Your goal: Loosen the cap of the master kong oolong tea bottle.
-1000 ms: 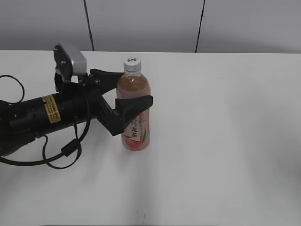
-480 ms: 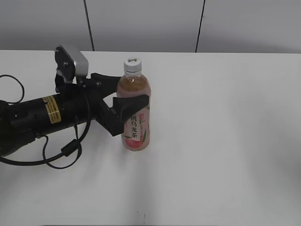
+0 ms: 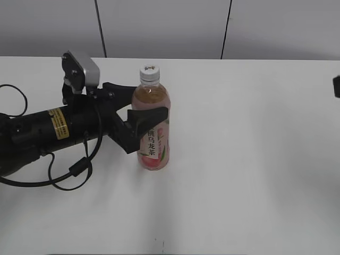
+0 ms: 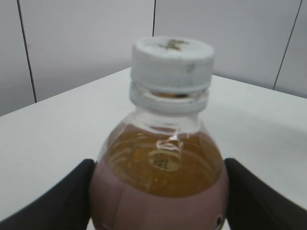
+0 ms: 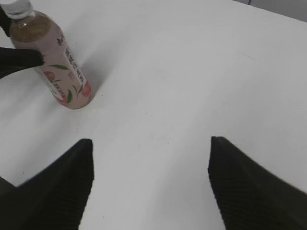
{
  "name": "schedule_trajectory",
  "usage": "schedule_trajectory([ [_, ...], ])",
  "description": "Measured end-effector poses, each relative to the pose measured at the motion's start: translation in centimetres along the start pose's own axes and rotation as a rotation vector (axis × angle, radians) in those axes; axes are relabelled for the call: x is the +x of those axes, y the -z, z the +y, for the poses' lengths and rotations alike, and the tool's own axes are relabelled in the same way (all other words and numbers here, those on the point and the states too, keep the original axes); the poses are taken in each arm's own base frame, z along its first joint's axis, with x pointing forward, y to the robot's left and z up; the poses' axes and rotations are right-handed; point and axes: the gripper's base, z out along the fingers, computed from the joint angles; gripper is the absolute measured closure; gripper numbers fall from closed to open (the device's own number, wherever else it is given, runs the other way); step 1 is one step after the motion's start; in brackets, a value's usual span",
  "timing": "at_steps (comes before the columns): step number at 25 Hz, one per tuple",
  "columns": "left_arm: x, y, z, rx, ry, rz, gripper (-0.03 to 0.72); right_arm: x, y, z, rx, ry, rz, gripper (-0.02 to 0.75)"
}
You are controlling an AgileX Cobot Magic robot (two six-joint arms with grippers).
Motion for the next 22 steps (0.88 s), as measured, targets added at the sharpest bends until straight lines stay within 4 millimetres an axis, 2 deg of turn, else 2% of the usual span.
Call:
schedule_trajectory([
  [8,0.0,0.0,0.0,0.0,0.0,0.0,0.212,-3.6,-2.2,-1.3,-0.063,0.033,-0.009,0.172],
  [11,0.0,0.0,0.0,0.0,0.0,0.0,0.213,-5.1,-3.2,-1.3,-0.104,0.087,0.008,0.172],
  [16,0.0,0.0,0.0,0.0,0.0,0.0,0.213,-7.5,-5.6,0.3,-0.228,0.213,0.087,0.174],
  [22,0.0,0.0,0.0,0.0,0.001,0.0,0.213,-10.8,-8.3,2.7,-0.349,0.375,0.164,0.244],
])
